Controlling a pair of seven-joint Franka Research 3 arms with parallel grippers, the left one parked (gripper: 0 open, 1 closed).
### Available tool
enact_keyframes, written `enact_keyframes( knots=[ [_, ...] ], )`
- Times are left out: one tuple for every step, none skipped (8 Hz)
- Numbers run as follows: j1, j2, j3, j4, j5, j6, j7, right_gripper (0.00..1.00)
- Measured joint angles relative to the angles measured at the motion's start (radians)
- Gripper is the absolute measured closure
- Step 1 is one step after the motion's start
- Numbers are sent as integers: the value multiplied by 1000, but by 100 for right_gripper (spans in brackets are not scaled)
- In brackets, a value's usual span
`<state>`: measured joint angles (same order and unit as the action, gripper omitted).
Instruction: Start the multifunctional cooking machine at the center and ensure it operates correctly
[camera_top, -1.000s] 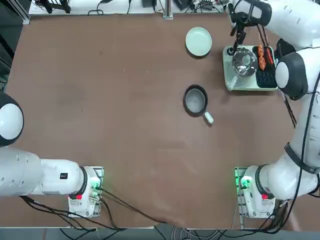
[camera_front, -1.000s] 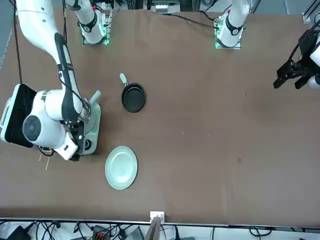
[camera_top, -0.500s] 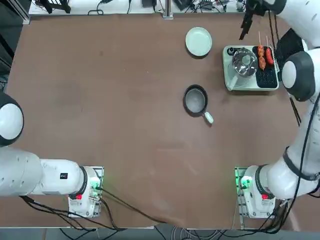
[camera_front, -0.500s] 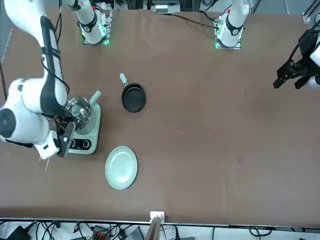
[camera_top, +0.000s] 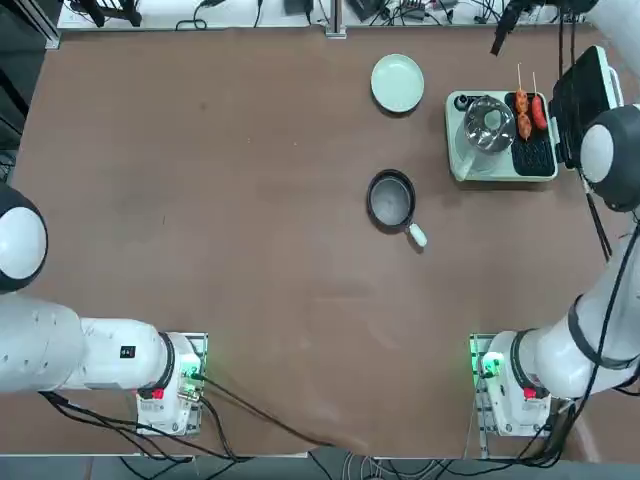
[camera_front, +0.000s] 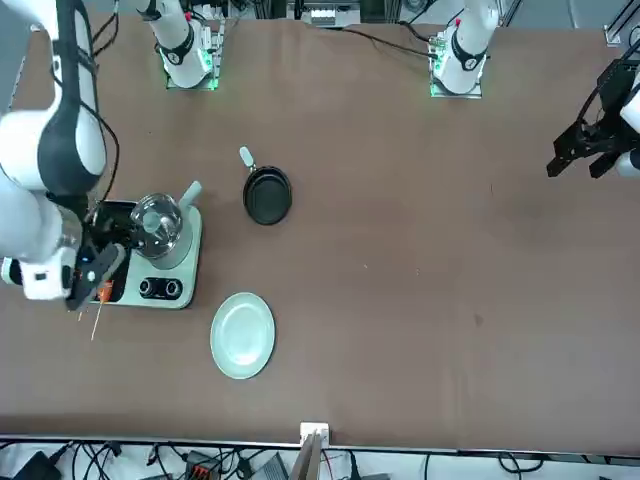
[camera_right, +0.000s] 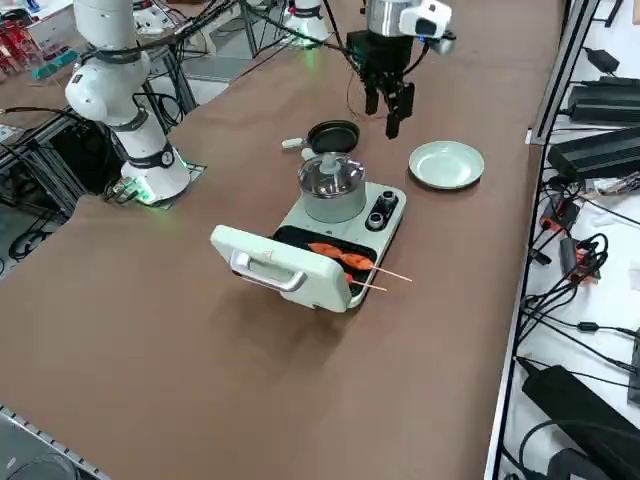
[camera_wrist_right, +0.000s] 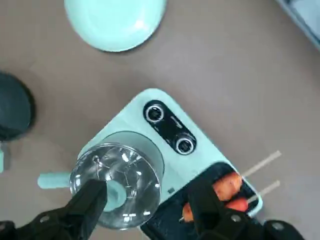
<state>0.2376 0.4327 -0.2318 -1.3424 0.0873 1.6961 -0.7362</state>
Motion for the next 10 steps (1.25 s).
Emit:
enact_keyframes(
  knots=[
    [-1,-28,0,1,-8,-23,86,0],
    [-4,-57,-1,1,-13,-62,166,0],
    [-10,-84,0,2,-14,-103,229,0],
    [-18,-109,3,1,-14,-139,279,0],
    [-31,-133,11,-1,-14,-163,330,0],
    [-42,-159,24,-10,-14,-185,382,0],
    [-48,-185,36,-22,-14,-210,430,0],
    [-50,-208,47,-31,-14,-229,472,0],
    [-53,-228,54,-37,-15,-245,515,0],
    [-58,-246,57,-42,-16,-254,568,0]
  ],
)
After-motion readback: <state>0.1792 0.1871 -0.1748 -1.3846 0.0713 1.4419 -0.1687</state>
